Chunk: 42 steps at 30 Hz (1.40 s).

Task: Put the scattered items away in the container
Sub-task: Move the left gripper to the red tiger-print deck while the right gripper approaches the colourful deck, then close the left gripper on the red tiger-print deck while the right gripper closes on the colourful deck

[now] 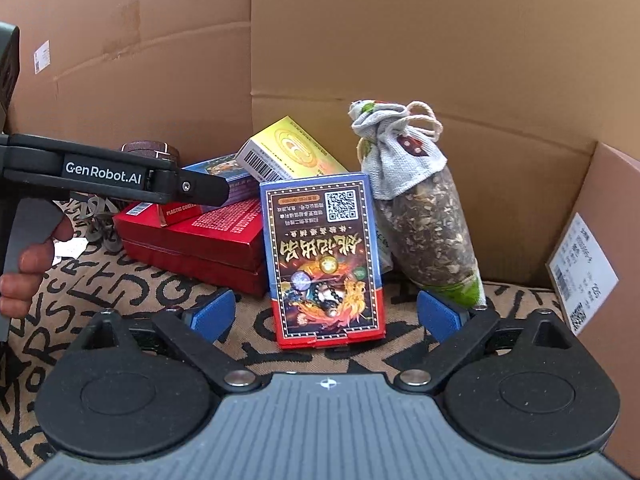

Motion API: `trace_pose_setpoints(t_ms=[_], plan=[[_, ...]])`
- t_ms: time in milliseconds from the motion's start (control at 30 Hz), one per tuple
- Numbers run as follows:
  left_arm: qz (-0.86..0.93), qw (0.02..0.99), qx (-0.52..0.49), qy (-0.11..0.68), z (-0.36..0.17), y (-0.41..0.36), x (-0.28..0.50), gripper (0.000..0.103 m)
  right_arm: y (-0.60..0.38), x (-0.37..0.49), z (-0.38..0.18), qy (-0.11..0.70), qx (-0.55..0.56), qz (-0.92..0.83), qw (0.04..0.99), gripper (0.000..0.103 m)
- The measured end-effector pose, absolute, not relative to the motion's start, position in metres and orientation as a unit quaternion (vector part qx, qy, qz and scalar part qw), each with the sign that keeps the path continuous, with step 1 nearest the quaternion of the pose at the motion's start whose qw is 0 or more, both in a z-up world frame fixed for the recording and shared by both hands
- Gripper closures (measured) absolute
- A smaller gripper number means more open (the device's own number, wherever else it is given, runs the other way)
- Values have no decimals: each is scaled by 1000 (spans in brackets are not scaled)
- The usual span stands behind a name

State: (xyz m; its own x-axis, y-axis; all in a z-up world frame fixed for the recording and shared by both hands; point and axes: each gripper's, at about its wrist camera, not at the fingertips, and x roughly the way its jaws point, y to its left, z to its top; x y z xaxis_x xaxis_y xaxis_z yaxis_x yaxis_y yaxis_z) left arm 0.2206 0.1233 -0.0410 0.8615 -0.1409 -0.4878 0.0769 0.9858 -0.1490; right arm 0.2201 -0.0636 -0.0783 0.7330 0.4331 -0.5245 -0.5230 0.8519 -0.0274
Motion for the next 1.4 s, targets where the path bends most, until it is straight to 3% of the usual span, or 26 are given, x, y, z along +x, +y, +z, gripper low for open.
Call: trace_pose_setpoints(t_ms=[133, 167, 233, 267, 300, 367, 933, 1000, 1067, 1167, 1400], plan=[[-53, 964, -44, 256, -43, 116, 219, 13, -61, 223, -80, 258, -85, 265, 925, 15], [-51, 964, -40, 257, -43, 114, 219, 13, -60, 225, -81, 260, -84, 267, 924, 22], [-45, 965, -22, 258, -43, 109, 218, 19, -59, 228, -83, 266, -85, 262, 924, 37], [-44, 965, -17, 260, -43, 108, 216, 27, -60, 227, -83, 269, -85, 261, 923, 37], [-45, 964, -16, 262, -41, 108, 214, 34, -62, 226, -82, 273, -84, 262, 922, 38], [-45, 963, -13, 267, -39, 106, 207, 35, -65, 225, -81, 286, -69, 265, 918, 38], [-87, 944, -24, 318, -34, 71, 84, 35, -115, 125, -69, 317, -66, 261, 909, 39], [-89, 938, -36, 334, -42, 71, 82, 33, -122, 108, -68, 318, -66, 258, 910, 39], [-89, 933, -52, 346, -52, 75, 76, 23, -128, 93, -68, 317, -67, 252, 912, 39], [-81, 931, -59, 351, -64, 78, 69, 21, -132, 80, -67, 308, -69, 235, 919, 25], [-79, 931, -32, 354, -66, 65, 74, 17, -133, 82, -73, 301, -57, 225, 925, 24]])
